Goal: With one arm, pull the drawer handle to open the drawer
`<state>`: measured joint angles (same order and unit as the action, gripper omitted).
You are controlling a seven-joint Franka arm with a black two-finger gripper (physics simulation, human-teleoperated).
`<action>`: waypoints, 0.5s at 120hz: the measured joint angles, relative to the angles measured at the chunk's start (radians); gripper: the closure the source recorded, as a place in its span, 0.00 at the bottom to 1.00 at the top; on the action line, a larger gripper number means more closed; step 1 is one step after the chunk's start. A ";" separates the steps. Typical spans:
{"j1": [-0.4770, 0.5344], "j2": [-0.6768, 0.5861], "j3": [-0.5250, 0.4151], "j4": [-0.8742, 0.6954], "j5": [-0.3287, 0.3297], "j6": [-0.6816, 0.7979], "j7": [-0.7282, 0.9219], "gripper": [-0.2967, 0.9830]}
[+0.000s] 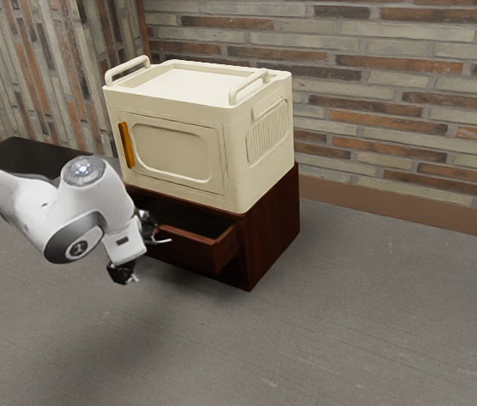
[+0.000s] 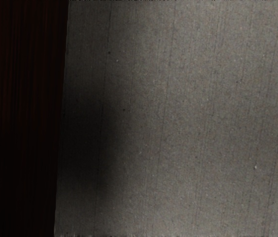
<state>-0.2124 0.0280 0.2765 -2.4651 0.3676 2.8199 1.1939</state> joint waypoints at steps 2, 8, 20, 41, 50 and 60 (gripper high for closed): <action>0.000 -0.005 0.001 -0.005 0.000 0.001 0.000 0.24; 0.001 -0.019 0.002 -0.021 0.001 0.005 0.000 0.24; 0.003 -0.044 0.004 -0.048 0.002 0.014 0.000 0.24; 0.003 -0.081 0.010 -0.086 0.003 0.022 -0.001 0.25; 0.004 -0.096 0.011 -0.107 0.002 0.024 -0.001 0.23; 0.004 -0.111 0.013 -0.127 0.001 0.025 -0.001 0.23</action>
<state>-0.2082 -0.0833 0.2895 -2.5918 0.3688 2.8448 1.1928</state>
